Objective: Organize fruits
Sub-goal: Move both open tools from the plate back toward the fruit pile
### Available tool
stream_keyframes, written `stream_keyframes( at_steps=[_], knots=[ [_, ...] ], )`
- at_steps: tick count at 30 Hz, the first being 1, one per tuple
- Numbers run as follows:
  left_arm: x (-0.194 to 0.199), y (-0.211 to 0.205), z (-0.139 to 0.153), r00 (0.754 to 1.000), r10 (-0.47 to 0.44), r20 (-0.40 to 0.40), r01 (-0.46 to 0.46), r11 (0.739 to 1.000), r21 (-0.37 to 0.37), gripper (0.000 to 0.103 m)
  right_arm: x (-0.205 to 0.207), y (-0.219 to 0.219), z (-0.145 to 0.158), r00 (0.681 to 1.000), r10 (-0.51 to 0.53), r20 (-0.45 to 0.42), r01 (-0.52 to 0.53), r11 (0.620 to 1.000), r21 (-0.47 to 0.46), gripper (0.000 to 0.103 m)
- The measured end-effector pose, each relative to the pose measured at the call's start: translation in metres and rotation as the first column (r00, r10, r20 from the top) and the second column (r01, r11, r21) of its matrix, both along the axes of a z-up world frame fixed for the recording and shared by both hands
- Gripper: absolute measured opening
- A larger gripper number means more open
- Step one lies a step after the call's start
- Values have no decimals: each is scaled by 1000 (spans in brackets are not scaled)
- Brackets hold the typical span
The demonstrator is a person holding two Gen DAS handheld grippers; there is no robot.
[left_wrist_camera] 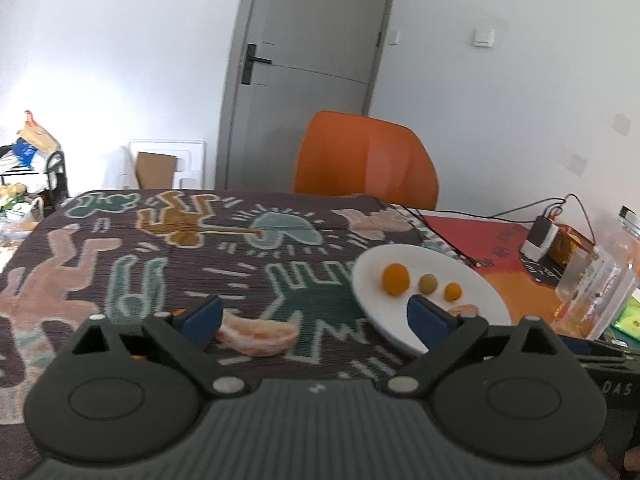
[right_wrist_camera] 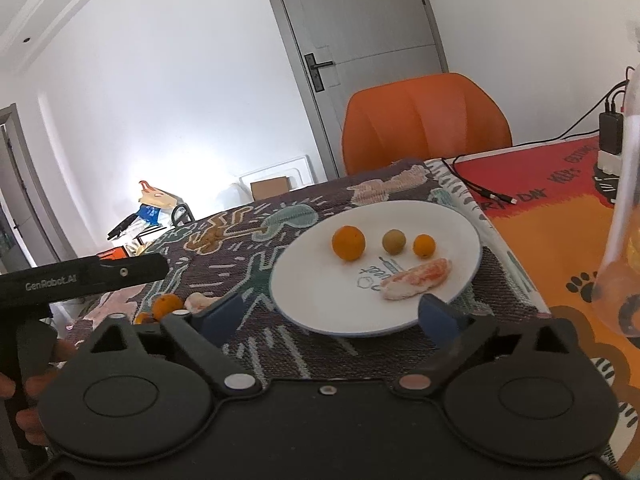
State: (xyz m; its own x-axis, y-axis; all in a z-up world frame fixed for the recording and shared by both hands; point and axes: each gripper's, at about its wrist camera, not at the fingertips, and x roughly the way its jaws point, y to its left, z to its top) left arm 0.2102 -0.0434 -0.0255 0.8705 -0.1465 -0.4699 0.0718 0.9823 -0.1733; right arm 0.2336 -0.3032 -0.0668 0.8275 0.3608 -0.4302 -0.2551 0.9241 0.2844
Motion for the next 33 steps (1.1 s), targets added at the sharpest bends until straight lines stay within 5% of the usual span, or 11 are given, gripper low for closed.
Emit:
stream_keyframes(
  at_steps=[25, 33],
  knots=[
    [-42, 68, -27, 994, 105, -32, -106, 994, -37, 100, -5, 48, 0, 996, 93, 4, -93, 995, -36, 103],
    [-40, 82, -35, 990, 132, -46, -134, 990, -45, 96, 2, 65, -3, 991, 135, -24, -136, 990, -48, 89]
  ],
)
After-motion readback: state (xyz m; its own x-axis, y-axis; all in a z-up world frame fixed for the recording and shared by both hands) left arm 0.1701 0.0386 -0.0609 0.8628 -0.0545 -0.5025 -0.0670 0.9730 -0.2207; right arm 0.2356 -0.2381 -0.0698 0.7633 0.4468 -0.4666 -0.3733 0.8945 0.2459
